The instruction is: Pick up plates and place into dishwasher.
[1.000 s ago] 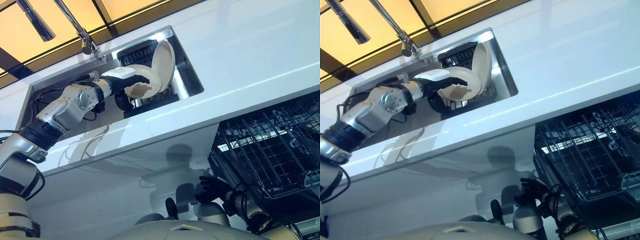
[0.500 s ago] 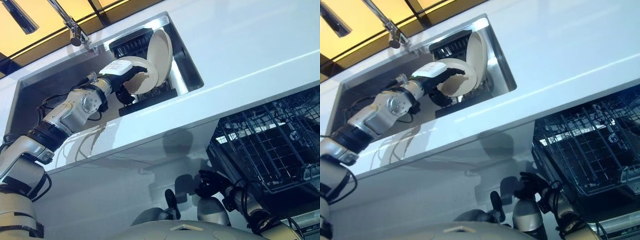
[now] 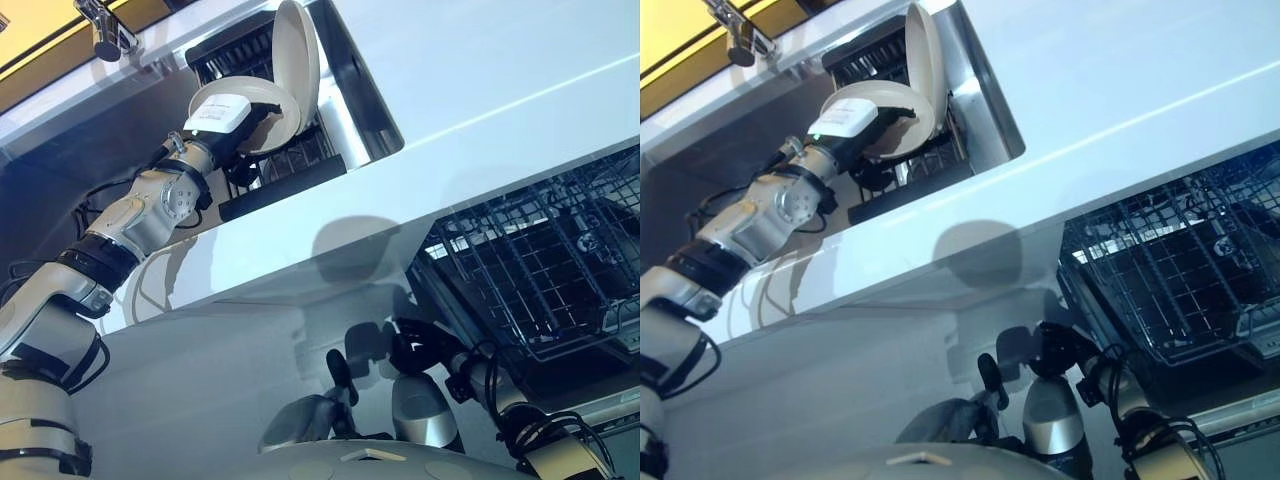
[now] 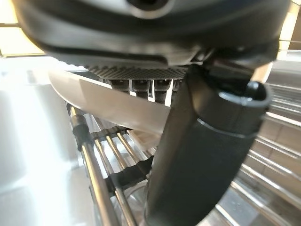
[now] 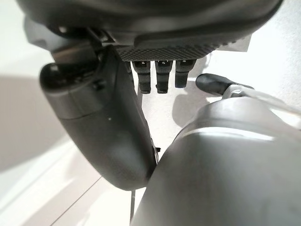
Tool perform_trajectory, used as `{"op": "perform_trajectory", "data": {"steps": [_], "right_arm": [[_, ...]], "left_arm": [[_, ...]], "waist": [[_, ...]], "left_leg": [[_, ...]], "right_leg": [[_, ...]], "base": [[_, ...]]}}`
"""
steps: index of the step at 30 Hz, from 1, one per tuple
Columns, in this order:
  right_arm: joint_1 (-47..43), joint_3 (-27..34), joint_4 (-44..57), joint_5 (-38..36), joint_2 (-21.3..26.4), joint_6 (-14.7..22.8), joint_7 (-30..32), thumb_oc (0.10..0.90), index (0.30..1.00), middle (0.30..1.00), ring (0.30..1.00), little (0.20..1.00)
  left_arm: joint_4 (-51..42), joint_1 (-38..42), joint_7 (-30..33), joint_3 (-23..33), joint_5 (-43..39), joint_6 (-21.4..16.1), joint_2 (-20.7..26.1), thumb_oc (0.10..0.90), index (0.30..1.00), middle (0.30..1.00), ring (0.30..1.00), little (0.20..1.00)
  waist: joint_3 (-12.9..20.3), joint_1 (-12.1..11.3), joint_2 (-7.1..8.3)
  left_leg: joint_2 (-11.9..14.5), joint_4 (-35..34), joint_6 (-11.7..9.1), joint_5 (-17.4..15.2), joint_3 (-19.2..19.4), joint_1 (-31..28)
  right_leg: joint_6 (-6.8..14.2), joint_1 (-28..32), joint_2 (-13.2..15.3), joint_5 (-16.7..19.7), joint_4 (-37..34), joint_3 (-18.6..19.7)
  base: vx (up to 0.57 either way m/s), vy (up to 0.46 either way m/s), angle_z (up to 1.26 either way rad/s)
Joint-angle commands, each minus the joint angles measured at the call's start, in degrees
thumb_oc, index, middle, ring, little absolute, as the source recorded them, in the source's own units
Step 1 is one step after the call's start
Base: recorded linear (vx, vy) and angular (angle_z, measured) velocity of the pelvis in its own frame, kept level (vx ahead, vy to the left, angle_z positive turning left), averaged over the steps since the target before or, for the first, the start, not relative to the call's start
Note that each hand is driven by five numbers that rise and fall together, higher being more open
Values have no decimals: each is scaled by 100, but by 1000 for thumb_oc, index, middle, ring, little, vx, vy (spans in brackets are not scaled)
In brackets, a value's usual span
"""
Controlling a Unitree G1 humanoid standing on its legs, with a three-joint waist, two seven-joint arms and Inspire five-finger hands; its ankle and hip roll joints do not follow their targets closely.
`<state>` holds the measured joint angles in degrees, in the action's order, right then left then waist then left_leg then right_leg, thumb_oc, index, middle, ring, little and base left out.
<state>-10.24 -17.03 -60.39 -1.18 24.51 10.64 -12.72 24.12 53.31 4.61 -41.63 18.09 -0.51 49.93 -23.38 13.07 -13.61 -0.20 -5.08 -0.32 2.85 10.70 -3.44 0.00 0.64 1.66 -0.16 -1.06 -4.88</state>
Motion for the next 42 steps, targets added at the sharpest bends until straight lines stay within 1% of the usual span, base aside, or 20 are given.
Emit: {"op": "perform_trajectory", "data": {"steps": [1, 5, 12, 13, 14, 18, 23, 32, 38, 41, 42], "right_arm": [[223, -263, 68, -65, 115, 161, -46, 800, 900, 900, 900, 900], [179, -280, 98, -55, 146, 188, -33, 800, 900, 900, 900, 900], [146, -295, 152, -93, 171, 190, -17, 800, 900, 900, 900, 900], [136, -299, 157, -105, 177, 194, -14, 800, 900, 900, 900, 900], [130, -300, 156, -106, 179, 209, 6, 800, 900, 900, 900, 900], [120, -277, 171, -121, 188, 197, 7, 800, 900, 900, 900, 900], [155, -266, 189, -91, 181, 174, 41, 800, 900, 900, 900, 900], [246, -231, 290, -6, 177, 106, 103, 800, 900, 900, 900, 900], [350, -204, 296, 119, 129, 112, 180, 800, 900, 900, 900, 900], [422, -204, 316, 182, 94, 74, 211, 800, 900, 900, 900, 900], [449, -201, 310, 186, 70, 106, 205, 800, 900, 900, 900, 900]], "left_arm": [[553, 762, 341, -124, 222, 74, 117, 800, 900, 900, 900, 900], [806, 883, 404, -247, 348, 46, 105, 800, 900, 900, 900, 900], [1036, 1022, 470, -309, 483, 80, 166, 800, 900, 900, 900, 900], [1077, 1042, 494, -320, 511, 74, 171, 729, 839, 839, 839, 829], [1132, 1097, 499, -346, 536, 71, 208, 100, 300, 300, 300, 200], [1177, 1110, 452, -340, 620, 21, 289, 100, 300, 300, 300, 200], [1140, 1102, 415, -320, 694, 69, 337, 100, 300, 300, 300, 200], [1214, 997, 569, -182, 809, 42, 535, 100, 300, 300, 300, 200], [1213, 896, 696, -49, 899, 0, 624, 100, 300, 300, 300, 200], [1112, 840, 854, 48, 763, -2, 713, 100, 300, 300, 300, 200], [1110, 811, 878, 107, 788, -65, 725, 100, 300, 300, 300, 200]], "waist": [[88, 140, 56], [15, 156, 46], [-14, 167, 46], [-25, 166, 47], [-33, 163, 51], [-24, 142, 44], [21, 138, 25], [114, 122, 2], [209, 104, 22], [320, 60, 67], [360, 46, 91]], "left_leg": [[-337, 73, -10, -446, 280, 185], [-333, 80, -31, -424, 300, 230], [-319, 70, -55, -394, 338, 282], [-314, 75, -58, -393, 341, 288], [-308, 89, -65, -391, 344, 297], [-310, 85, -73, -391, 324, 290], [-313, 77, -74, -395, 310, 265], [-336, 83, -67, -416, 283, 212], [-346, 99, -54, -445, 254, 158], [-354, 92, -42, -469, 198, 89], [-353, 100, -37, -483, 184, 67]], "right_leg": [[492, -643, -28, -136, 346, 121], [494, -677, -10, -124, 340, 85], [491, -718, -3, -98, 315, 58], [491, -723, 1, -97, 317, 49], [492, -723, 4, -98, 321, 36], [492, -684, 4, -100, 297, 13], [494, -653, 6, -99, 280, 9], [497, -562, 12, -108, 251, 9], [495, -491, 10, -134, 263, 0], [489, -396, -9, -151, 248, 6], [491, -359, -16, -159, 242, 9]], "base": [[-51, -15, -3], [-38, -13, -3], [-10, -5, 0], [-33, -19, -1], [-30, -20, -1], [0, 0, 0], [0, 0, 0], [0, 0, 0], [0, 0, 0], [8, -2, 3], [16, -5, 4]]}}
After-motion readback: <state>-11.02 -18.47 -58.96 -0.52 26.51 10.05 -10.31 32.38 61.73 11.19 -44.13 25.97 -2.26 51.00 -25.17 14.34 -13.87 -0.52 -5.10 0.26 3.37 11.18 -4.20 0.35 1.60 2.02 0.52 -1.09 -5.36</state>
